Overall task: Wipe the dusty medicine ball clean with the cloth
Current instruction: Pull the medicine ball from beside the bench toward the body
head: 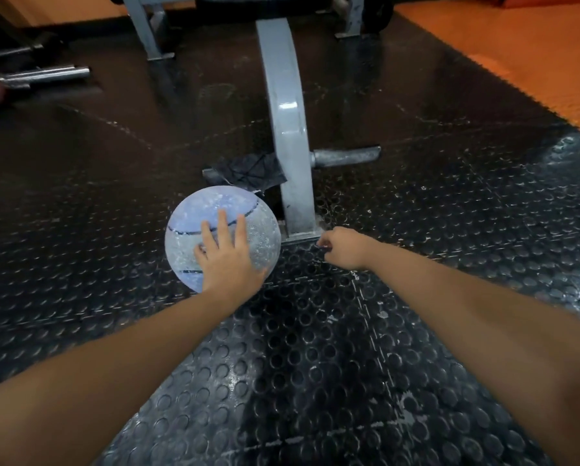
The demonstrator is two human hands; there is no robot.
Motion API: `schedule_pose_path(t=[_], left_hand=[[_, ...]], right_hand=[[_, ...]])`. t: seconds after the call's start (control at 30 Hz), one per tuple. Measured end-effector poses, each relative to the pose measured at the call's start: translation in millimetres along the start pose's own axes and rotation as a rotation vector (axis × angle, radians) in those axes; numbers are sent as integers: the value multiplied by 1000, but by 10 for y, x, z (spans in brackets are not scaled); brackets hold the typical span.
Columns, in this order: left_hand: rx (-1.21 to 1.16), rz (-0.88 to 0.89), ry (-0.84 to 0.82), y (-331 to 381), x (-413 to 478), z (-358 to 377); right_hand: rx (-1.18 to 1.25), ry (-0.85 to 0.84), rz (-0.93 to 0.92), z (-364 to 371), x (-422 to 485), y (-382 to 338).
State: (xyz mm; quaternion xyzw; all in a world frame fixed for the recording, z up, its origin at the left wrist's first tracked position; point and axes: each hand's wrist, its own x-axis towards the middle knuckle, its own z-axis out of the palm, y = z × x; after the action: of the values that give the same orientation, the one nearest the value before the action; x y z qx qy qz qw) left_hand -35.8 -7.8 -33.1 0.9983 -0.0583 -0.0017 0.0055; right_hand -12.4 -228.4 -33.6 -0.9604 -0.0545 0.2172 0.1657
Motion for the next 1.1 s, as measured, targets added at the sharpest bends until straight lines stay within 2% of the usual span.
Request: schedule_pose_path(t=[0.13,0.23,0.3,0.37,0.43,0.53,0.6,0.77,0.83,0.93,1.1], left_hand=[[-9,116,-19,45,-112,-18],[-130,314,212,-20,-10,-157],[-243,180,300,-171,188,-312],[-377,-53,284,-352,362,-367],[-471,-196,254,-481,437,-292],[-593,-211,121,-439,412,-113],[-655,-202,108,-324,400,-56],[-606,-137,87,-234,428,-107],[-607,-123,128,-334,489,-104],[-720,-256,153,-515,606,-57],[-1130,-542,-32,-755,734,112]], right_hand=[[194,119,-13,-10,133,-241],[451,196,15,-10,241,-417],[549,209,30,18,300,-462],[613,219,46,86,339,-437],[663,237,70,136,311,-384],[687,257,119,214,263,-242],[740,237,181,297,240,-145],[1100,153,381,499,244,-96],[1256,135,419,530,279,-117],[1445,99,431,562,366,-162],[1531,102,479,672,518,-92]])
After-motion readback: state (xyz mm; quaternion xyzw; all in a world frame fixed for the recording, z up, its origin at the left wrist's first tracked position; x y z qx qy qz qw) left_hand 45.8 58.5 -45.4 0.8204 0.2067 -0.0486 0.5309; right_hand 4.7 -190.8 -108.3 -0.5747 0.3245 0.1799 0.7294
